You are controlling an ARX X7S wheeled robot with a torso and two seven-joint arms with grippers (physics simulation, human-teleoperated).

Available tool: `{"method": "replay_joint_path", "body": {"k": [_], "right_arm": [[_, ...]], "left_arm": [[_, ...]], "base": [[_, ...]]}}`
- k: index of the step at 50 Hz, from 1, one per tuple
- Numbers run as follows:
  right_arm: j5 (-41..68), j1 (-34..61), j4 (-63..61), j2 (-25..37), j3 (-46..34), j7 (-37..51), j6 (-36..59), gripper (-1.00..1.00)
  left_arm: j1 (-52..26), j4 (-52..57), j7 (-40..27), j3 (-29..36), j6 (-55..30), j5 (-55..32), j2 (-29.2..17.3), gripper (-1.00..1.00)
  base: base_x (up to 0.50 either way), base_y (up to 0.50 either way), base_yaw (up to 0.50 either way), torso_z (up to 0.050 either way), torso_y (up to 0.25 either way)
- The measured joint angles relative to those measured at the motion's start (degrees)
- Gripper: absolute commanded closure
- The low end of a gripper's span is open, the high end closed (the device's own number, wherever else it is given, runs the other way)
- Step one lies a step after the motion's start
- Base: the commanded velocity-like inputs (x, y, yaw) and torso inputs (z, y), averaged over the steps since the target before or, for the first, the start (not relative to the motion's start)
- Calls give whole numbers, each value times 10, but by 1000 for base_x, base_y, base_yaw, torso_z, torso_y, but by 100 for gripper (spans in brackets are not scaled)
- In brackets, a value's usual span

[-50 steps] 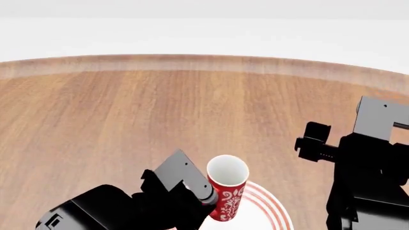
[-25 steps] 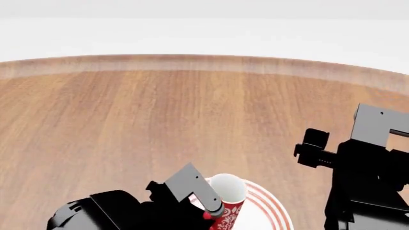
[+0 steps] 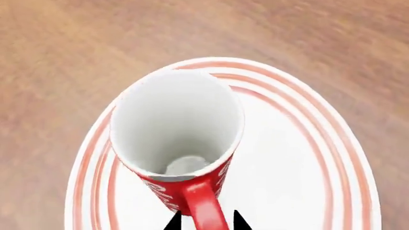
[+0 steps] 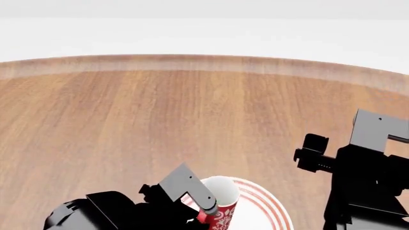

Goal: Pick up the red mug and put it on the plate

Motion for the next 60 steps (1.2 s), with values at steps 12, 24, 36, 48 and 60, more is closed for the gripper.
{"method": "replay_joint_path", "body": {"k": [12, 24, 36, 48, 60], "right_arm": [[-1, 2, 15, -2, -4, -1, -10, -100], [-1, 5, 25, -4, -8, -1, -17, -100], [2, 4, 20, -6, -10, 0, -12, -100], [5, 2, 4, -6, -12, 4, -2, -100], [8, 1, -18, -7, -16, 9, 13, -100]], "left_arm": [[2, -17, 2, 11, -3, -1, 0, -100], [2, -24, 9, 17, -8, 8, 0, -100], [-7, 65, 14, 24, -30, 17, -51, -100], [-30, 279, -18, 13, -73, -19, -198, -100], [-51, 413, -31, -17, -84, -63, -321, -100]], "base": [[0, 0, 0, 0, 0], [0, 0, 0, 0, 0], [0, 0, 0, 0, 0], [0, 0, 0, 0, 0], [0, 0, 0, 0, 0]]}}
